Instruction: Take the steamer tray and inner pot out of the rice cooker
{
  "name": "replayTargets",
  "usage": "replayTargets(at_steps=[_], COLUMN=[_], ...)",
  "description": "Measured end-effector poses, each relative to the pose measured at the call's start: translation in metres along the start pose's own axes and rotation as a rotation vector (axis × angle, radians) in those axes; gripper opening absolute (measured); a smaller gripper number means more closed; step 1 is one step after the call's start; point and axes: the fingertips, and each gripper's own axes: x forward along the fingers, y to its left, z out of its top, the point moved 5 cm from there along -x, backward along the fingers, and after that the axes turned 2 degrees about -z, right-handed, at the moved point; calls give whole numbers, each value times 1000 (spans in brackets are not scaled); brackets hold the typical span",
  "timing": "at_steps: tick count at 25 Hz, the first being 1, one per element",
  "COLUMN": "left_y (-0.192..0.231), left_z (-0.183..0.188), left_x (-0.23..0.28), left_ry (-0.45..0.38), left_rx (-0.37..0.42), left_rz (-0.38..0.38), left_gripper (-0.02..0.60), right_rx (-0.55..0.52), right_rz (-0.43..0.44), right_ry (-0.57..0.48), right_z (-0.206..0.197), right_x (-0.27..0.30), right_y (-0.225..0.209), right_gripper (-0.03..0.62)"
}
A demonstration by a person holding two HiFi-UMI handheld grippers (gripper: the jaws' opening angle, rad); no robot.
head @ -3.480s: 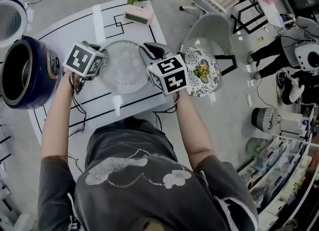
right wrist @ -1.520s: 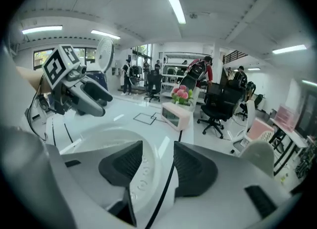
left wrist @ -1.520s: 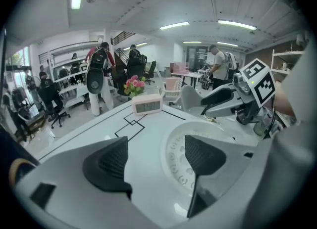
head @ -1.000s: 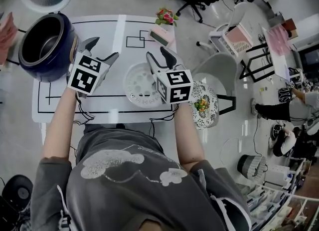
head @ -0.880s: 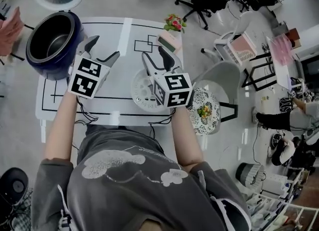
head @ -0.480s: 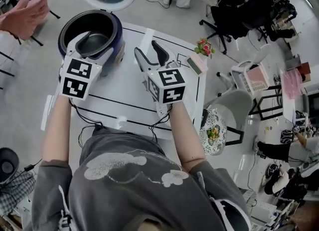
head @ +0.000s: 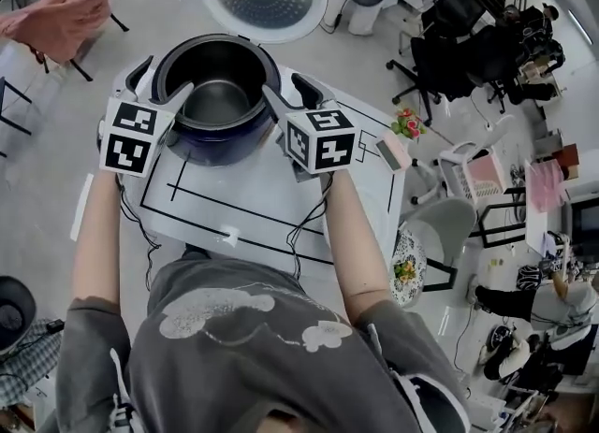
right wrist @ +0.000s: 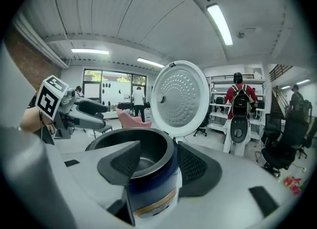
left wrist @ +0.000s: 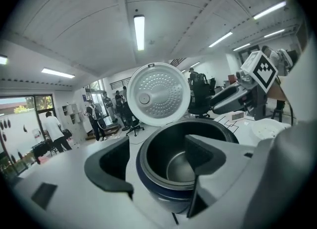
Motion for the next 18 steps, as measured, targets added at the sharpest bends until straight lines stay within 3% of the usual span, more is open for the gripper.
replayTargets(at_steps=[10,18], left_y=[53,65], left_z=[-13,-22], left_x=[42,83], left_ry=[-15,13], left_rx=[11,51], left_rz=[-90,-207], left_gripper=[353,353], right_rx=[-179,-341], right_rz=[-76,-39], right_ry=[227,444], right_z=[-9,-15], right_x=[78,123], right_y=[-4,-8], right_gripper=[254,258])
